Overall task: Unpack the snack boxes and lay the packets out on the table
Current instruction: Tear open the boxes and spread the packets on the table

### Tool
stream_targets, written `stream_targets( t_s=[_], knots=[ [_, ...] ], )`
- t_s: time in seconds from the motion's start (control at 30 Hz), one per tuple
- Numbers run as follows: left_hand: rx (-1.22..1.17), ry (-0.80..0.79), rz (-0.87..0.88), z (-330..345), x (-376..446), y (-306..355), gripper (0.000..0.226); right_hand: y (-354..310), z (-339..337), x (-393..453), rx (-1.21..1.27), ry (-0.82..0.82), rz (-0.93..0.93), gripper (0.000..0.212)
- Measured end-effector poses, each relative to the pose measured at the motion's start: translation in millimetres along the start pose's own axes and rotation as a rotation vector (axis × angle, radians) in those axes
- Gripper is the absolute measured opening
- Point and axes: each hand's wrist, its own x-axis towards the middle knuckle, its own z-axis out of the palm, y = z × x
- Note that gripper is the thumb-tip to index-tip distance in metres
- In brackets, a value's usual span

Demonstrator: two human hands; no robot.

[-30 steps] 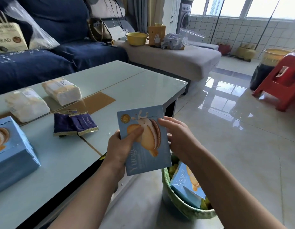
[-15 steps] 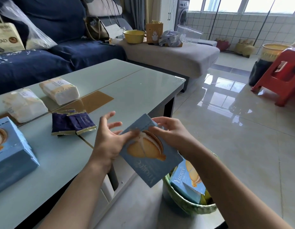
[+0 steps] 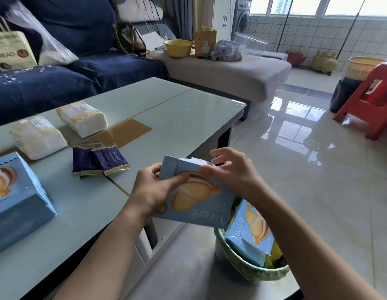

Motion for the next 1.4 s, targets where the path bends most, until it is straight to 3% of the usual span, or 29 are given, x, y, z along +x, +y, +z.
stream_targets(
  t_s=[0.1, 0.13, 0.27, 0.43, 0.7, 0.93, 1.1, 1.23, 1.33, 1.4],
  knots=[
    [-0.133, 0.143, -0.069, 1.3, 3.4, -1.6, 0.027, 7.8, 1.0, 1.7, -0.110, 0.090, 0.098, 0.066],
    [-0.162, 0.162, -0.077, 2.2, 3.4, -1.8, 0.028, 8.9, 3.9, 1.1, -0.043, 0.079, 0.155, 0.065],
    [-0.232, 0.196, -0.078, 13.3, -1.4, -1.1, 0.025, 1.2, 12.4, -4.2, 0.401, 0.027, 0.346, 0.027],
    [-0.268, 0.184, -0.057, 16.4, -3.3, -1.2, 0.025, -3.7, 8.1, -4.1, 0.611, 0.032, 0.406, 0.016],
    [-0.266, 0.173, -0.055, 20.6, -2.8, -8.8, 0.031, 3.0, 19.8, -2.3, 0.464, 0.096, 0.358, 0.023],
    [-0.402, 0.235, -0.133, 14.3, 1.0, -6.7, 0.023, -2.8, 0.8, -7.7, 0.525, -0.121, 0.351, 0.021],
    [-0.429, 0.210, -0.138, 13.9, 0.2, -6.2, 0.027, 0.0, 7.7, -5.0, 0.551, -0.074, 0.373, 0.023],
    [-0.380, 0.164, -0.134, 15.8, -2.5, -11.0, 0.035, 4.8, 15.2, -0.2, 0.442, -0.036, 0.408, 0.017],
    [-0.322, 0.135, -0.096, 13.2, -1.3, -10.6, 0.034, 7.3, 12.4, 1.5, 0.306, -0.043, 0.332, 0.010],
    [-0.261, 0.149, -0.070, 11.8, 1.3, -10.7, 0.034, 10.3, 9.1, 0.2, 0.007, -0.018, 0.161, 0.040]
  ],
)
